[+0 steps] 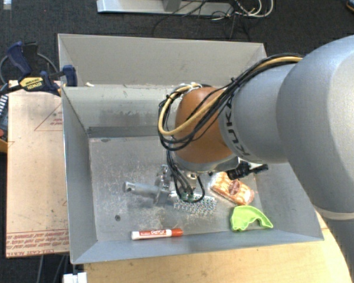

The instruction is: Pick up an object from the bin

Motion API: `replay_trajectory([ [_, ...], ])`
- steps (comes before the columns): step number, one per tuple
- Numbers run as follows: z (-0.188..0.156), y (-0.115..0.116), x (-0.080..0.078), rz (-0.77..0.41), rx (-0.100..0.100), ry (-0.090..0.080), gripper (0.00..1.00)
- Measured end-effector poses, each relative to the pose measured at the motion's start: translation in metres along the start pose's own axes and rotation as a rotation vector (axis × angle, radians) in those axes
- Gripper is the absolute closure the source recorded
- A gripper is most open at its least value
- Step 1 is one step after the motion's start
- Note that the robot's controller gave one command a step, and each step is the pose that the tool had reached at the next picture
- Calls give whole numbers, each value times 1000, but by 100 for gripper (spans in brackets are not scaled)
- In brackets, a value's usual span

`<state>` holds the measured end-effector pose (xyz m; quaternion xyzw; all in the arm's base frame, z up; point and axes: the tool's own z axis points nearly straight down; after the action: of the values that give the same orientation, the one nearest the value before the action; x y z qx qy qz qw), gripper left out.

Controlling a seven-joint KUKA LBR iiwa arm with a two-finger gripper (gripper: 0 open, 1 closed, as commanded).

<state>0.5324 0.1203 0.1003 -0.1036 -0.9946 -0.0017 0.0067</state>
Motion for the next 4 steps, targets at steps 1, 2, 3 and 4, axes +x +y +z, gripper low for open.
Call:
replay_trajectory([
  [1, -3, 0, 0, 0, 0, 1, 100],
  [2, -10, -1, 2, 0, 2, 5, 100],
  [3, -32, -1, 2, -1, 2, 7, 100],
  [4, -48, 0, 1, -1, 1, 3, 100],
])
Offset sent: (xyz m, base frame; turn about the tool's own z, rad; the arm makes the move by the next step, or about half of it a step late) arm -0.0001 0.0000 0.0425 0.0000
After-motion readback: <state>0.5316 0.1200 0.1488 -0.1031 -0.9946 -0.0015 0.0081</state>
